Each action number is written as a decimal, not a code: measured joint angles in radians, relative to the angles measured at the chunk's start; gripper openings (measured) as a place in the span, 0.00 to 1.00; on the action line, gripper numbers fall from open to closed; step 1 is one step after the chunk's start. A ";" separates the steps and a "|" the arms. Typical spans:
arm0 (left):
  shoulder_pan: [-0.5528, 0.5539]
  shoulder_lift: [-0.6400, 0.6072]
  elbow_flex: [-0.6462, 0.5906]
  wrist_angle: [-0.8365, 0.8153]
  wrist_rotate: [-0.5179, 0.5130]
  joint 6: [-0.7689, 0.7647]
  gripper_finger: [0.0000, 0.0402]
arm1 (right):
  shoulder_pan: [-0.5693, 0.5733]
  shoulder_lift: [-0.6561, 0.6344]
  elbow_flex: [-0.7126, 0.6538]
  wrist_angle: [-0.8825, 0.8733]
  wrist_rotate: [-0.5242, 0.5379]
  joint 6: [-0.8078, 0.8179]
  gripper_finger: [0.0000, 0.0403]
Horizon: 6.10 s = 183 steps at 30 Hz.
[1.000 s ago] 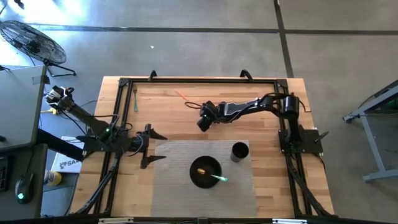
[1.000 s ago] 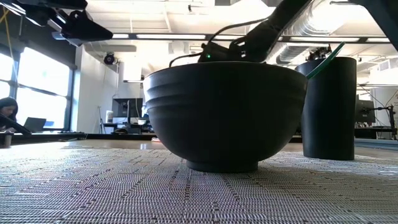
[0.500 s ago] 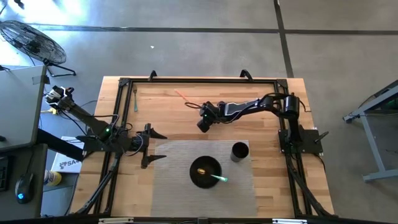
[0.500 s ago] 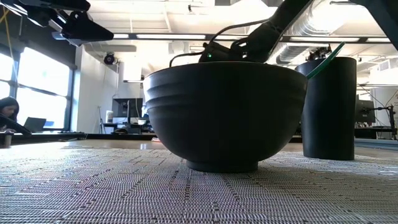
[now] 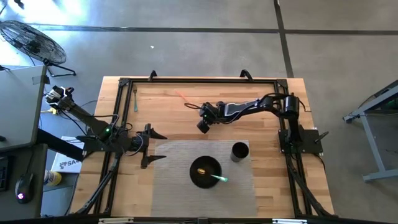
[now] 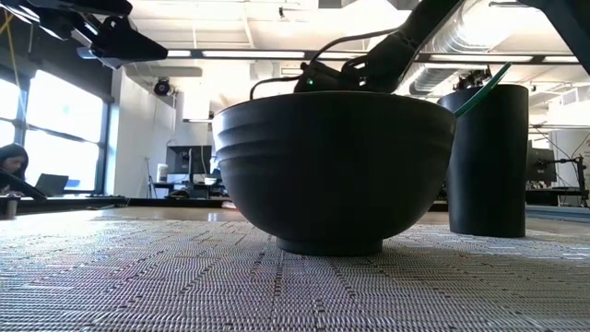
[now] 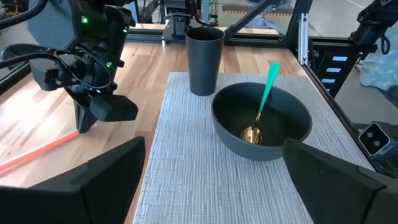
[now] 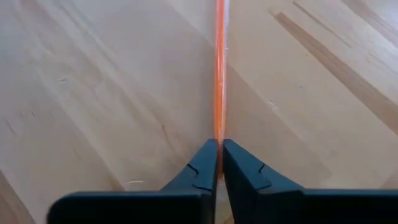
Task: Pick & Place Utensil
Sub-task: Put the orange straw into the black cup, then put the blue fork into the black bowl
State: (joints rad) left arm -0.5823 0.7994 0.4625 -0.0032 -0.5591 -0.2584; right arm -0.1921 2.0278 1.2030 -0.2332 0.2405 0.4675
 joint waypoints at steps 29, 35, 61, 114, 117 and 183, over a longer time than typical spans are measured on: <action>0.000 -0.026 0.001 -0.005 0.027 -0.021 0.93 | 0.450 -0.613 -0.002 -0.687 0.616 -0.873 0.00; 0.000 -0.039 0.001 -0.021 0.021 -0.053 0.93 | 0.553 -0.747 -0.002 -0.849 0.688 -0.775 0.00; 0.000 0.016 0.001 0.110 -0.165 -0.036 0.93 | 0.782 -1.003 -0.029 -0.818 0.400 -0.396 0.00; 0.291 0.919 0.580 0.595 0.173 0.202 0.93 | 0.846 -1.214 -1.057 0.677 0.380 -0.269 0.00; 0.301 0.936 0.610 0.608 0.195 0.201 0.93 | 0.846 -1.214 -1.057 0.673 0.398 -0.309 0.00; 0.373 0.432 0.653 -0.526 -0.018 -0.250 0.93 | 0.737 -1.199 -0.678 0.268 0.318 -0.388 0.34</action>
State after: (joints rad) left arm -0.2092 1.2315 1.1160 -0.5292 -0.5770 -0.5080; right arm 0.5453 0.8291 0.5251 0.0349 0.5583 0.0794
